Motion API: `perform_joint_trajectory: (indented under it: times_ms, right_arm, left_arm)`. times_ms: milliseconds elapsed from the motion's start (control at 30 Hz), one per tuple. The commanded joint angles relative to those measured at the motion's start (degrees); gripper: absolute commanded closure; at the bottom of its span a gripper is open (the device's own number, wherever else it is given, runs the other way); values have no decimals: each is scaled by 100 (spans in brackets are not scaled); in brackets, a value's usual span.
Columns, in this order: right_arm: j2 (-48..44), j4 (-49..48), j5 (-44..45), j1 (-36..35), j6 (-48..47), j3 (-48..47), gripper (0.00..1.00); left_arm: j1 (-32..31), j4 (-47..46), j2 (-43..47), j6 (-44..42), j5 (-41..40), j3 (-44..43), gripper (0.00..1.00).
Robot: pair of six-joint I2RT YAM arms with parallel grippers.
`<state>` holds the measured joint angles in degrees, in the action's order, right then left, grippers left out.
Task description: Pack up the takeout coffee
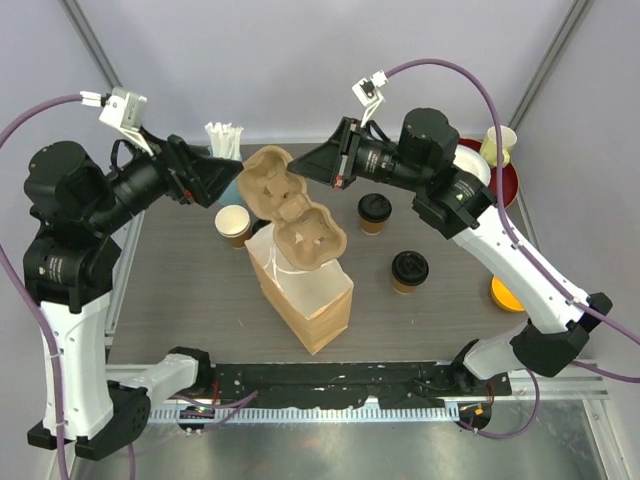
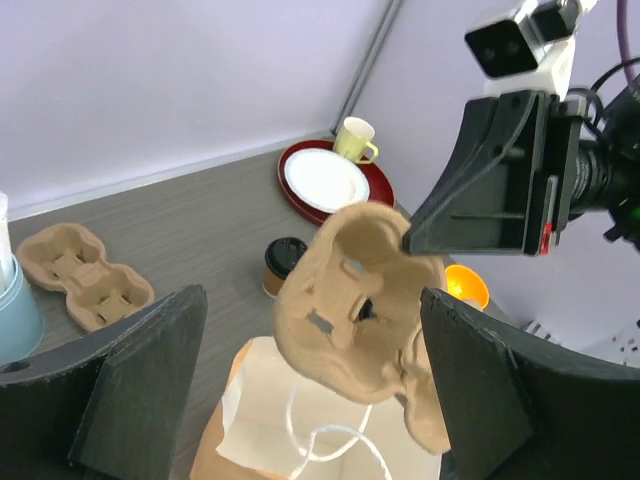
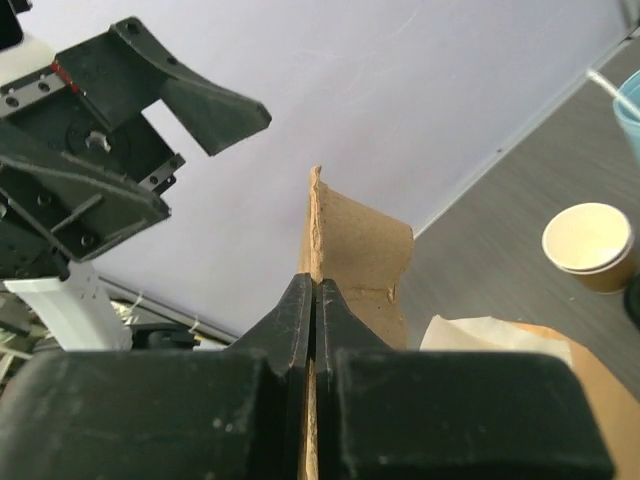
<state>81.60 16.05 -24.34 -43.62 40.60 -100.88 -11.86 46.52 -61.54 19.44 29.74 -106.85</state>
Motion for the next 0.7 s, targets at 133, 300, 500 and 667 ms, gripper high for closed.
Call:
perform_joint_trajectory:
  times_ms: [133,300,500,667]
  right_arm:
    - [-22,-762,-835,37,502,-221,99]
    - [13,-840,-923,37,545,-230,99]
    - [23,-577,-1012,29,309,-204,99]
    - [14,88,-504,28,-340,-318,75]
  left_arm:
    - [113,-361,-42,666,690,524,14]
    - [113,-197,-306,640,859,419,17]
    - [113,-337,-403,614,1340,375,82]
    - [122,-135,-341,482,1553,472,100]
